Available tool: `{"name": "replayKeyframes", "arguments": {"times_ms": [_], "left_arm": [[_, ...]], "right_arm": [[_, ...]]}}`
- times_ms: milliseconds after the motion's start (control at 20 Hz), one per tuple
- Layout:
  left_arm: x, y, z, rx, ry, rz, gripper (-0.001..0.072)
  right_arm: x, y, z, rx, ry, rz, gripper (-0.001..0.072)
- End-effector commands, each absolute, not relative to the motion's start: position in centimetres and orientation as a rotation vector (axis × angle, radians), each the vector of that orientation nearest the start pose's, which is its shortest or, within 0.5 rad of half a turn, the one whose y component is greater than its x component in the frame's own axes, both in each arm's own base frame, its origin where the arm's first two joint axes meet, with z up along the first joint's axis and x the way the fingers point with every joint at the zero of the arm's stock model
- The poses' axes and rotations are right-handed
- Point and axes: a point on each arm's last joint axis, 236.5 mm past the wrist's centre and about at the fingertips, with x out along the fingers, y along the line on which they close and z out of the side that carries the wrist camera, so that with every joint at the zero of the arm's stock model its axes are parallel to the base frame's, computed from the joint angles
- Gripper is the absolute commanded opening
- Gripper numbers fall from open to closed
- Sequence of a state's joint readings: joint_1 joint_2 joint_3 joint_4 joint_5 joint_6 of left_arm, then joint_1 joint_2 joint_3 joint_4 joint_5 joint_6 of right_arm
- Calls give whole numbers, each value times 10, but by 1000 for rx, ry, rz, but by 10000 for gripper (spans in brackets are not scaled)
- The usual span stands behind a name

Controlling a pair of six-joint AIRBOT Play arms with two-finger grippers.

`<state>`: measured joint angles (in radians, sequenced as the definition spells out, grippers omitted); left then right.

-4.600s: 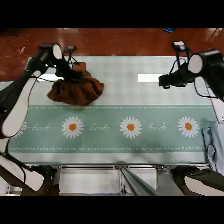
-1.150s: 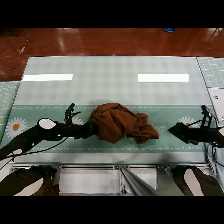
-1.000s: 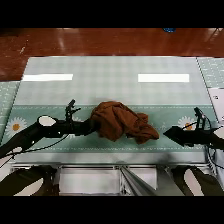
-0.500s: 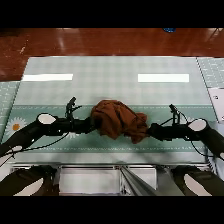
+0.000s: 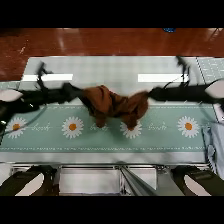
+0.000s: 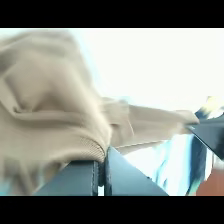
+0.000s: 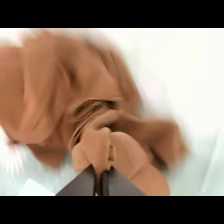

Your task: Fold the shirts.

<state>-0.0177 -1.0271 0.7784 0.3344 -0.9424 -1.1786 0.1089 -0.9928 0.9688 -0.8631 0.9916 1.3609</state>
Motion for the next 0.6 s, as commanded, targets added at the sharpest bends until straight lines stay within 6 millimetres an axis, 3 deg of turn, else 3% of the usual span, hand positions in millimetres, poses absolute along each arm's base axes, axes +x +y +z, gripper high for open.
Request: {"name": "replayKeyframes", "arguments": {"times_ms": [0, 100, 250, 400, 500, 550], "left_arm": [[376, -140, 250, -761, 592, -703, 27], [367, -125, 338, -652, 409, -728, 27], [333, -106, 439, -453, 180, -673, 27], [283, -90, 503, -266, 8, -544, 27], [248, -85, 526, -156, -77, -447, 27], [233, -83, 528, -108, -94, -398, 27]], "right_arm": [[371, 121, 280, 252, 590, 461, 24], [353, 102, 380, 171, 380, 427, 24], [300, 85, 474, 57, 179, 368, 25], [238, 73, 523, 0, 24, 314, 25], [203, 61, 535, -19, -30, 259, 25], [186, 55, 538, -25, -51, 234, 25]]}}
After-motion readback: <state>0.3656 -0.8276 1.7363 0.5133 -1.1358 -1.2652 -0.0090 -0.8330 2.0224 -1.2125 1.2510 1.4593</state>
